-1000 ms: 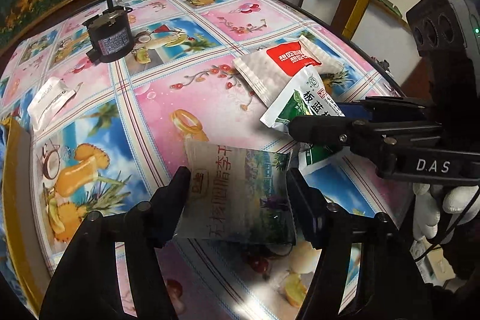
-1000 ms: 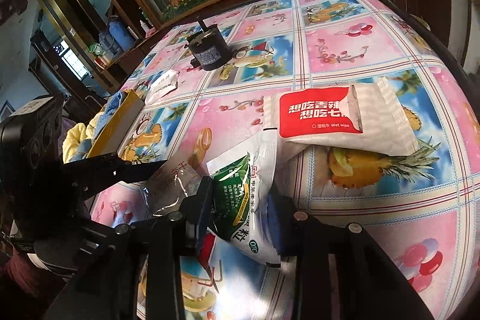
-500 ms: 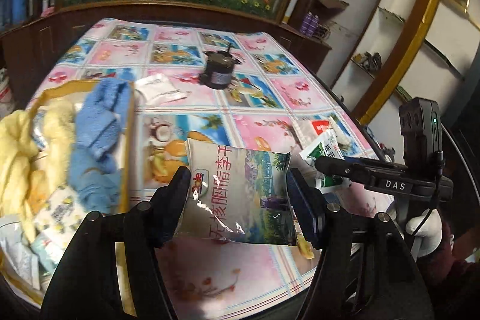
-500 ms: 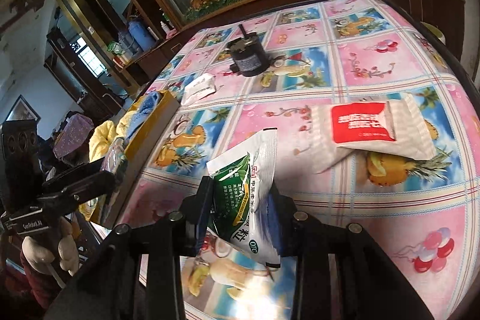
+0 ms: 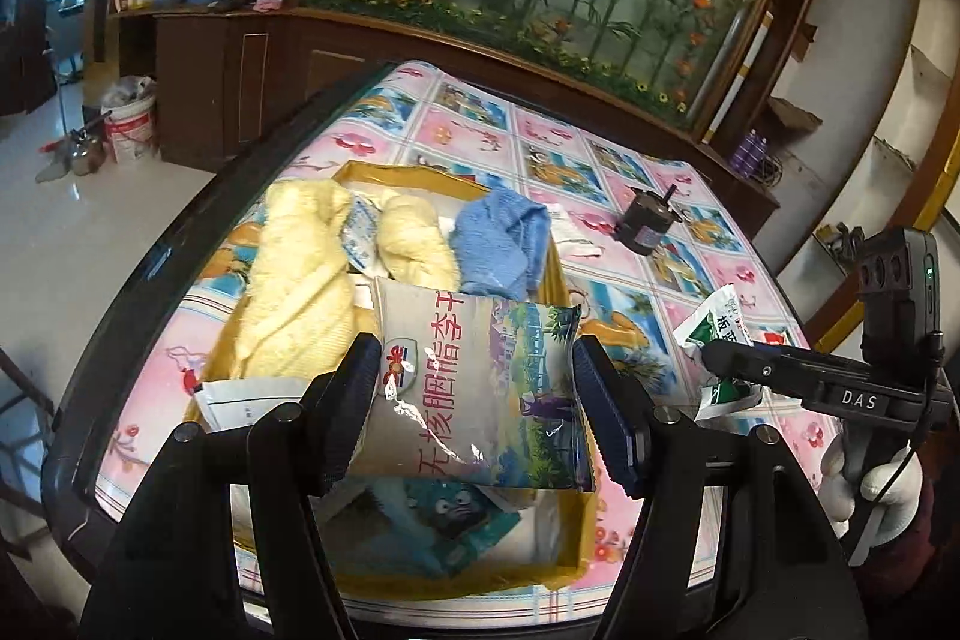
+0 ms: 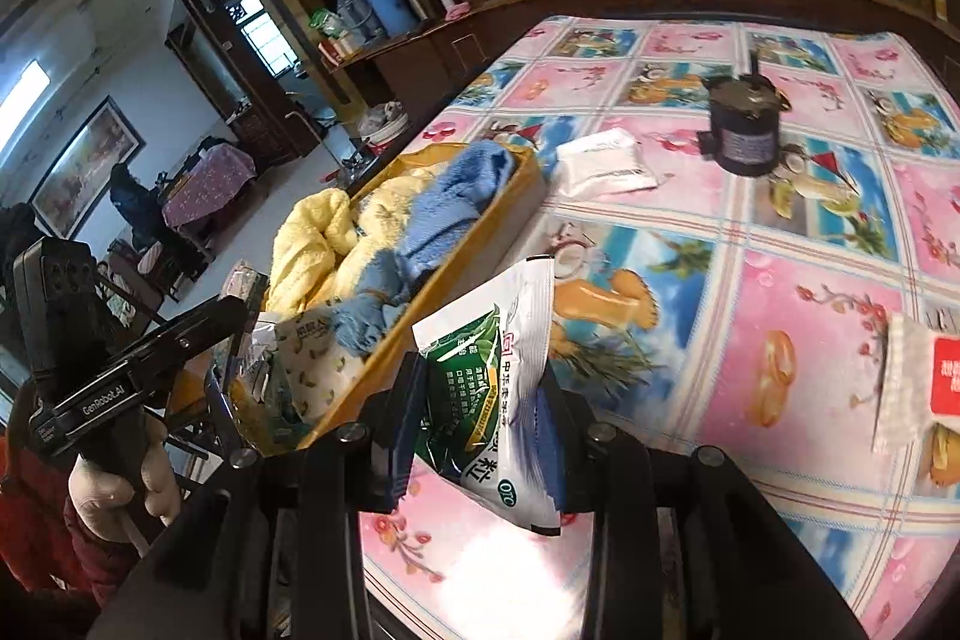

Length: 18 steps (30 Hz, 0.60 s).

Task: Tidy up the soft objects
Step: 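Lower the snack packet and green sachet into the tray and release both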

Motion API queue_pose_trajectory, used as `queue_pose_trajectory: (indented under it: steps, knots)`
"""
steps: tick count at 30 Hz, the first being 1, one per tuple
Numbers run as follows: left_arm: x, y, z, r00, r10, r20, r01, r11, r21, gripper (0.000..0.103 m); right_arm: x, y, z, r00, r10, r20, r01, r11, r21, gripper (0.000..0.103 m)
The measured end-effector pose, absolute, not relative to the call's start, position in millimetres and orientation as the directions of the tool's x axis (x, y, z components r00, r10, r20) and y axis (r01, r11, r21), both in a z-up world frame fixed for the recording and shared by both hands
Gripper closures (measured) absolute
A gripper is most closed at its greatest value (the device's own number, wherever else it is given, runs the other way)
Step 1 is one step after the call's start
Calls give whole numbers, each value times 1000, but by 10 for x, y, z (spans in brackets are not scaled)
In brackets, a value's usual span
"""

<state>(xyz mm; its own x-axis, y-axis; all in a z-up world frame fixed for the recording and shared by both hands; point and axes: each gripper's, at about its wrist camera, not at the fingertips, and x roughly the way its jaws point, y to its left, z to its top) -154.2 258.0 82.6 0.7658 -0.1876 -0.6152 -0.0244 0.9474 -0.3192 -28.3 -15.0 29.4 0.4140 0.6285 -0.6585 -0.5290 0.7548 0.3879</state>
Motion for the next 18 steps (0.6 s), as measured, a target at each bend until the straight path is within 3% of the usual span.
queue_pose_trajectory:
  steps: [10, 18]
  knots:
    - [-1434, 2870, 578, 746, -191, -638, -62, 934, -353, 36, 200, 787, 424, 362, 645, -673, -607, 711, 356, 67]
    - [-1376, 2813, 495, 751, -84, -655, -87, 971, -224, 28, 755, 1459, 301, 339, 580, -740, -609, 735, 297, 67]
